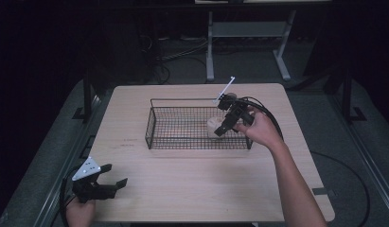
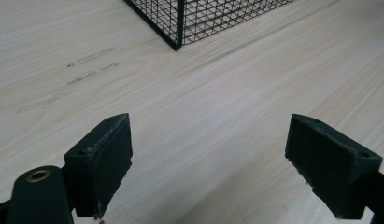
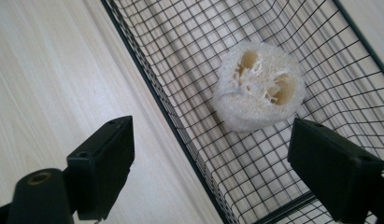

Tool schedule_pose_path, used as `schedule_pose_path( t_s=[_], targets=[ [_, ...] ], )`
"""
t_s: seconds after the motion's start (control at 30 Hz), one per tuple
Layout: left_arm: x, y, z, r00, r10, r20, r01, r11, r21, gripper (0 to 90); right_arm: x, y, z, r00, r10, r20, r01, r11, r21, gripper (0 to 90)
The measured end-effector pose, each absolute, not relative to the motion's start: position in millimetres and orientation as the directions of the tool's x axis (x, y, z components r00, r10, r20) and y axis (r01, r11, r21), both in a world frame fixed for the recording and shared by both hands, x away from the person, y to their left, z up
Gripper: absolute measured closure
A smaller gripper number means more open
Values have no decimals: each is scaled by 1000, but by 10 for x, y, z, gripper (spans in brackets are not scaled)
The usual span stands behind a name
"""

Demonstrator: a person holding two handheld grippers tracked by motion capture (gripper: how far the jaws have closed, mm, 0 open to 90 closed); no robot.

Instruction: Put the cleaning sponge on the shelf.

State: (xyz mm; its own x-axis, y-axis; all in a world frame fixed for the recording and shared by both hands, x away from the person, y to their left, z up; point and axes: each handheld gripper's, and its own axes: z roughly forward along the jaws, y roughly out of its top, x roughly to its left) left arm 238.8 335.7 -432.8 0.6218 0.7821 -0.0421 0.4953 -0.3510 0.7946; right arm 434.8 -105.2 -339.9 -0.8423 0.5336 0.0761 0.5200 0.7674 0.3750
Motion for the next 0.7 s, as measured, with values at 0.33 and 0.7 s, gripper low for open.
schedule_pose_path(
  t_s=[0.33,0.7],
  targets=[
    [2389,3353,-4329,622,782,-44,496,-350,794,137,4289,-1097,-3439,-855,514,73,500,778,380,145],
    [2391,3358,-4331,621,783,-41,498,-354,792,137,4221,-1140,-3465,-855,516,58,497,780,380,145]
  ],
)
